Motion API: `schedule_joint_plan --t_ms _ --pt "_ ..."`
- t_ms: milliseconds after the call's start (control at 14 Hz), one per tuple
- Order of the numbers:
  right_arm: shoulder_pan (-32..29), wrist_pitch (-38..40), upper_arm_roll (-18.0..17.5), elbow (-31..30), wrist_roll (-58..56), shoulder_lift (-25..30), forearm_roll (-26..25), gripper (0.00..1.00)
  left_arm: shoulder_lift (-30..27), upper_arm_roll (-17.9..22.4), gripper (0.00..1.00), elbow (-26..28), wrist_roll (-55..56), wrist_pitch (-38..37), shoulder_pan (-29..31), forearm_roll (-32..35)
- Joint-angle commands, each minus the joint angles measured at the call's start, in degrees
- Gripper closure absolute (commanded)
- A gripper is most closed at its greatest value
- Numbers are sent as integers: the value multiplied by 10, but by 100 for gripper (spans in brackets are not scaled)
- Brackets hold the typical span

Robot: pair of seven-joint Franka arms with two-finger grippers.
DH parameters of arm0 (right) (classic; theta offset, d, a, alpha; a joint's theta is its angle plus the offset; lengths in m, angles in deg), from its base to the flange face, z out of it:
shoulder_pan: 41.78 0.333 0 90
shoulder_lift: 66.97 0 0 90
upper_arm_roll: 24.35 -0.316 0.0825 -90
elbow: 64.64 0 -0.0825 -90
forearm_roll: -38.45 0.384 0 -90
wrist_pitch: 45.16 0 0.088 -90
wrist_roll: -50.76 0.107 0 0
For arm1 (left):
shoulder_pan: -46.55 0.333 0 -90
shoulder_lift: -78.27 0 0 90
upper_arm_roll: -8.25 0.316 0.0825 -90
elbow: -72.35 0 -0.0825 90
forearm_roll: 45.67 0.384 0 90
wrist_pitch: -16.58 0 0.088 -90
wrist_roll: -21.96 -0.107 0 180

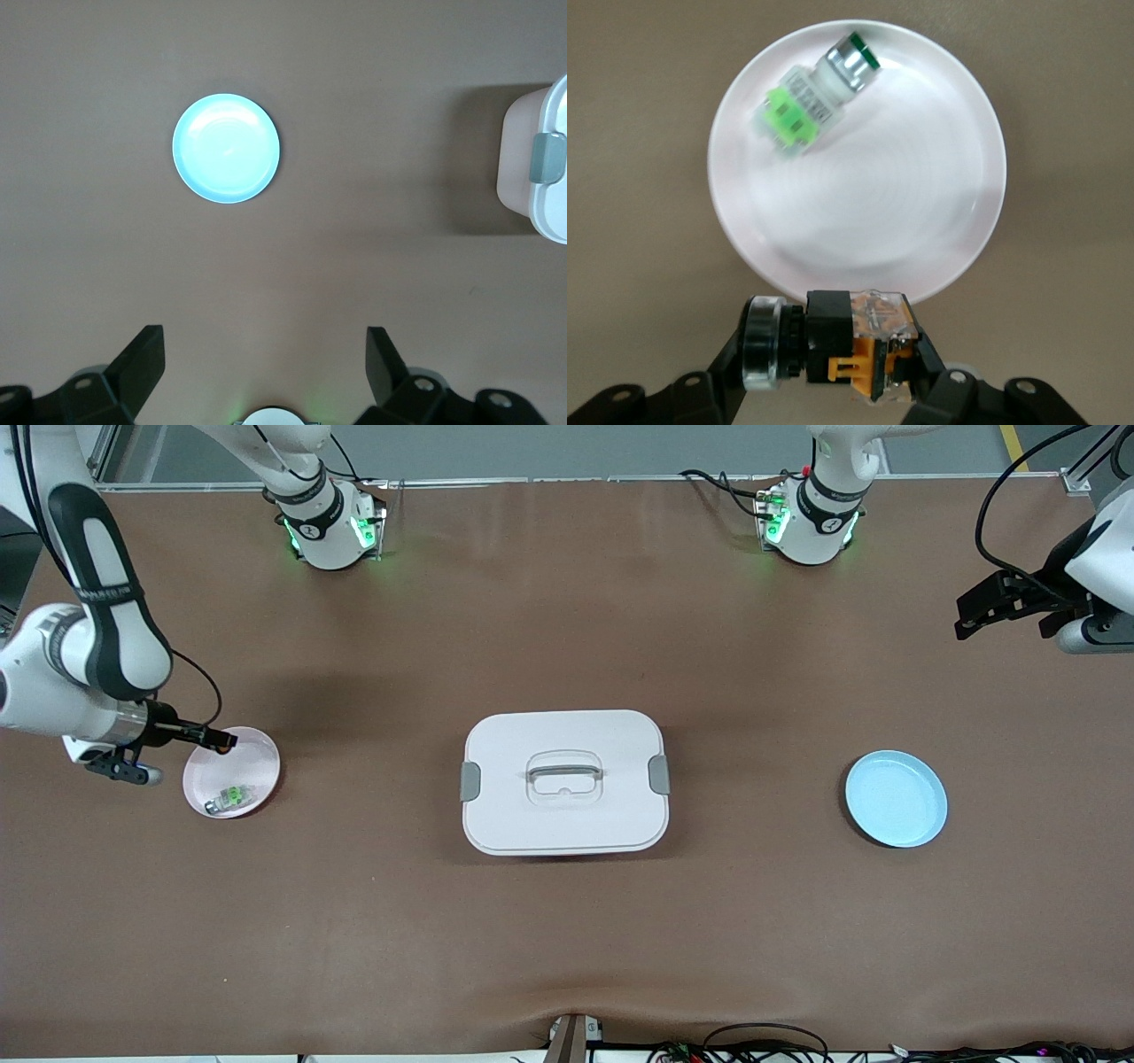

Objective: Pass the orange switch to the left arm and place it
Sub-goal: 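Lift the orange switch with the right gripper off the plate, then carry the switch over the box while the left gripper approaches it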

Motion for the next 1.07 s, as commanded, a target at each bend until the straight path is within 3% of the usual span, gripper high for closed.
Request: schedule_joint_plan --t_ms 0,285,498,712,997 --pt "27 72 -2 -14 62 72 2 66 -2 -1 0 -6 -10 -4 0 10" --pt "102 195 -4 -8 221 149 -1 66 0 -21 0 -8 -1 -4 -1 7" --pt "171 256 -4 16 347 156 5 66 3 -22 0 -29 -1 -4 -1 7" --pt "276 266 -4 25 505 167 10 69 3 -22 0 -30 -1 -4 -1 9" --pt "386 259 -4 75 669 159 84 71 1 -21 0 -31 -7 -4 2 8"
